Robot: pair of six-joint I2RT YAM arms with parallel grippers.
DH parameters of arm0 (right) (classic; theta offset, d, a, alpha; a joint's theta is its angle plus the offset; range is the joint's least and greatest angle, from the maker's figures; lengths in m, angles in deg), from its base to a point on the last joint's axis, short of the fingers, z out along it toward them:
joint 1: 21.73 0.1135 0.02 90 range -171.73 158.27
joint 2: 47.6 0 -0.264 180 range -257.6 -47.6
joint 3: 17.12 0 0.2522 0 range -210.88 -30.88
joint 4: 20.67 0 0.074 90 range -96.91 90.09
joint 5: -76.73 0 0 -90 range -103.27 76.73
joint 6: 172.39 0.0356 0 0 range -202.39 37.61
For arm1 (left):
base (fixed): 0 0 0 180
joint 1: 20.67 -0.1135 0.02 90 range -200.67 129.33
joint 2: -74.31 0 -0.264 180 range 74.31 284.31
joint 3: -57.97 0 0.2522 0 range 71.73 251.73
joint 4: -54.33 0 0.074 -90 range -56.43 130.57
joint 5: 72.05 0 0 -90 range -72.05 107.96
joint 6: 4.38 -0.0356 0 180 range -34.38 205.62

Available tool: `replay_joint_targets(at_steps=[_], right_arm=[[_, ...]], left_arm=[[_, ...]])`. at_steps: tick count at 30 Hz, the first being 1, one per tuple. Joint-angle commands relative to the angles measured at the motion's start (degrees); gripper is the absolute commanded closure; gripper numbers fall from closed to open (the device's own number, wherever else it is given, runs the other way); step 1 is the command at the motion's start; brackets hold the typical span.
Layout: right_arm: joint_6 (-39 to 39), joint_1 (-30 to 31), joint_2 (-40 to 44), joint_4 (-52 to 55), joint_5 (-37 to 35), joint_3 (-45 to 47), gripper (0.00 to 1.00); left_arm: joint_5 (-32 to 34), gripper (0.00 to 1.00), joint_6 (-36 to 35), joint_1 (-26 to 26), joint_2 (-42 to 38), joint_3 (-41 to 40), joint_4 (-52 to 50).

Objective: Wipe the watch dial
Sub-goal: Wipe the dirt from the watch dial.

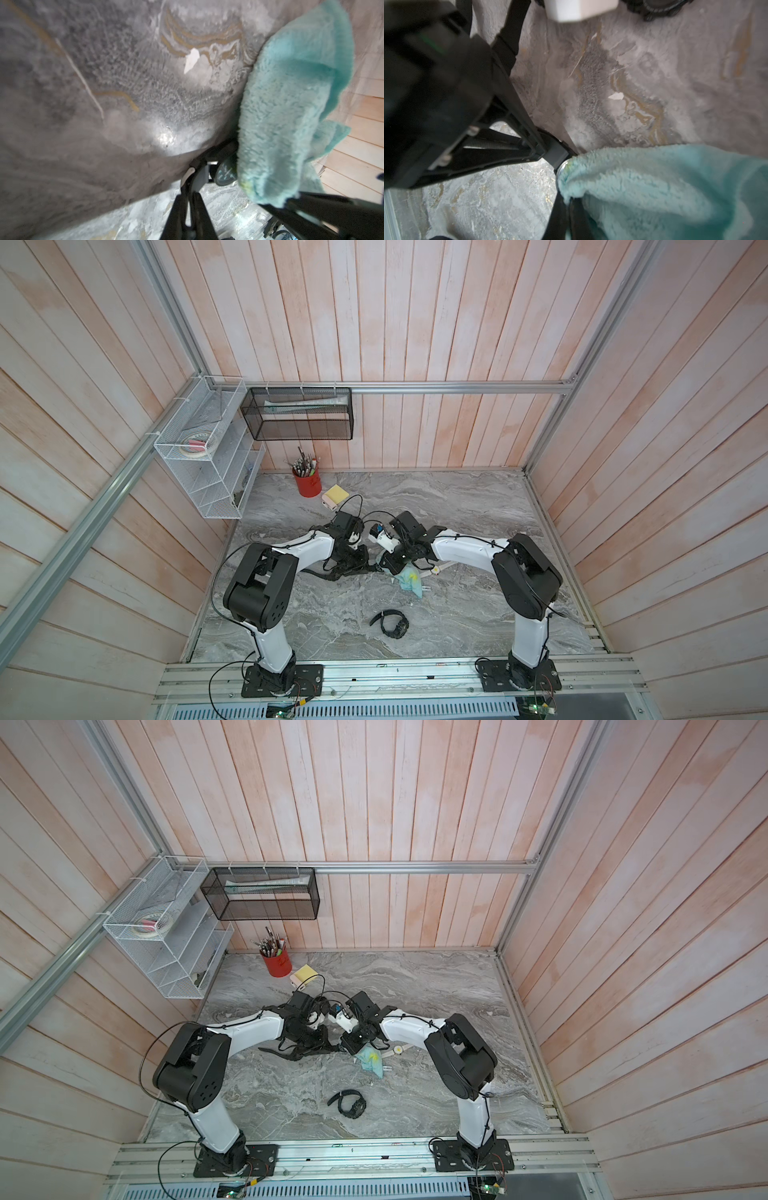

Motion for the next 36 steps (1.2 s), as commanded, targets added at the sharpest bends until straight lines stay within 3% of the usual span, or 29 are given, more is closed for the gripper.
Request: replay_joint_targets(at_steps=[1, 8, 15, 19, 36], right_arm=[[-1.1, 0.1, -0.6, 1.0, 2.5, -1.6, 1.0], [-0.9, -0.3, -4.6, 4.1, 3.9, -4.1, 1.0], [-0.9, -0.4, -8.8, 9.3, -2.6, -5.5, 1.0], [1.7, -1.4, -5.9, 5.5, -3.4, -1.3, 1.0], [6.1, -4.8, -3.9, 4.6, -7.9, 0.3, 1.0]], left_arm=[[0.3, 0.87, -0.2, 0.2, -0.6, 1.0, 0.5], [-0.3, 0.87, 0.2, 0.2, -0.7, 1.2, 1.0], [0.1, 0.87, 0.1, 0.2, -1.0, 1.2, 0.4], [0.2, 0.87, 0.0, 0.1, -1.4, 0.7, 0.4], [1.7, 0.88, -0.7, 0.1, -2.4, 0.5, -0.6]])
